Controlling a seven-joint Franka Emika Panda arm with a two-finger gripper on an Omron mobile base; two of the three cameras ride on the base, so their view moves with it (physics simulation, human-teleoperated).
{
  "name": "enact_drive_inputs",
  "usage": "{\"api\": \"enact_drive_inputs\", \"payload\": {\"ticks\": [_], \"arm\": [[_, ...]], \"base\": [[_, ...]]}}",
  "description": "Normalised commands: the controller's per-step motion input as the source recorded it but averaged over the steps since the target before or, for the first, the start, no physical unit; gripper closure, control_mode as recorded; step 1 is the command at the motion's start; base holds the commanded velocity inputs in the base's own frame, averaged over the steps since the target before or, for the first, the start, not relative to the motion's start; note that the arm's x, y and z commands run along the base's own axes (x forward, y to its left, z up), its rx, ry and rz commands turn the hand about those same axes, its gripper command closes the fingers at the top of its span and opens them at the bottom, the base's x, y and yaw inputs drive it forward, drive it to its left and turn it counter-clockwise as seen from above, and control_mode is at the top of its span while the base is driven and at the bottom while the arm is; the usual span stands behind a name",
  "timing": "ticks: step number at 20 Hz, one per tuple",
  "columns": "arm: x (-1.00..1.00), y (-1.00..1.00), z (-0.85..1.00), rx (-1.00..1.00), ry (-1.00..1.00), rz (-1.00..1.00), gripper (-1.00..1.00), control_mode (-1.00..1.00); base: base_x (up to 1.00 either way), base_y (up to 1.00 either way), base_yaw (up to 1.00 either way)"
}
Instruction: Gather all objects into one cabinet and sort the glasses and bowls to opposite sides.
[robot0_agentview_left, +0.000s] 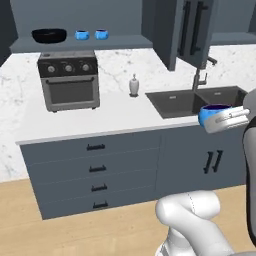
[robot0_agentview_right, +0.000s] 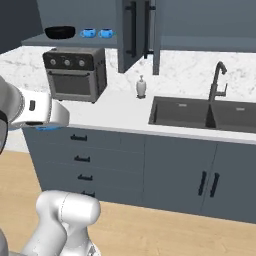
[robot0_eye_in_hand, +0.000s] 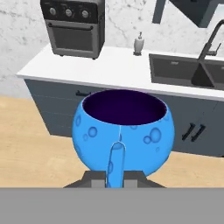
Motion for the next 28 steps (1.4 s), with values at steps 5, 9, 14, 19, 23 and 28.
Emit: {"api": "enact_drive_inputs", "payload": {"ticks": [5,9,14,19,23,28], "arm": [[0.0,0.0,0.0,0.0,0.0,0.0,1.0,1.0],[0.0,0.0,0.0,0.0,0.0,0.0,1.0,1.0],[0.0,0.0,0.0,0.0,0.0,0.0,1.0,1.0],[0.0,0.0,0.0,0.0,0.0,0.0,1.0,1.0],[0.0,0.0,0.0,0.0,0.0,0.0,1.0,1.0],[0.0,0.0,0.0,0.0,0.0,0.0,1.0,1.0]], "base": [[0.41,0.99,0.0],[0.71,0.55,-0.01],[0.83,-0.08,-0.03],[0.73,-0.16,-0.11],[0.66,-0.2,-0.13],[0.46,-0.24,-0.09]]}}
